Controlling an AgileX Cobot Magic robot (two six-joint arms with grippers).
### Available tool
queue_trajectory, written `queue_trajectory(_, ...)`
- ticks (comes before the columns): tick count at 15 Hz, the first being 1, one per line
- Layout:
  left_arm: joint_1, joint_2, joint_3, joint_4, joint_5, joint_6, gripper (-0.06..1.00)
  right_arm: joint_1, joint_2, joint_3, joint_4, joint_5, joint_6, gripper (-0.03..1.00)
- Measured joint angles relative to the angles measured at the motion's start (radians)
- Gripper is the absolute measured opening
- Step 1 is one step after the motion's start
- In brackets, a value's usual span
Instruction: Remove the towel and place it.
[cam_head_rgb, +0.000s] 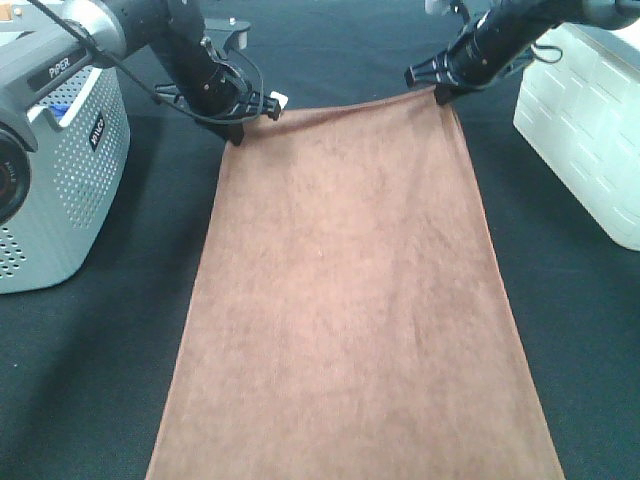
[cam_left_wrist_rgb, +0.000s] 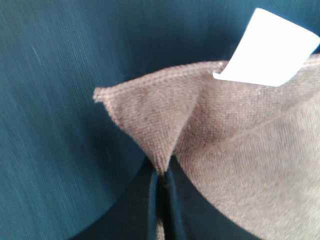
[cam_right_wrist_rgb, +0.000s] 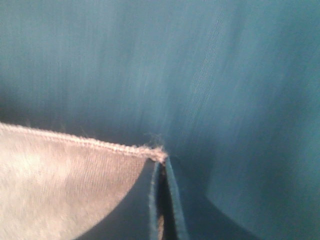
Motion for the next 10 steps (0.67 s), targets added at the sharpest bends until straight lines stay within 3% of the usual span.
queue_trajectory(5,0.000,0.000,0.000,0.038,-0.170,0.009,0.00,0.000,0.012,-0.002,0.000,-0.146,-0.001,0.01)
queue_trajectory(10,0.000,0.000,0.000,0.065,-0.316,0.018,0.00,0.000,0.053,-0.002,0.000,-0.234,-0.009,0.01)
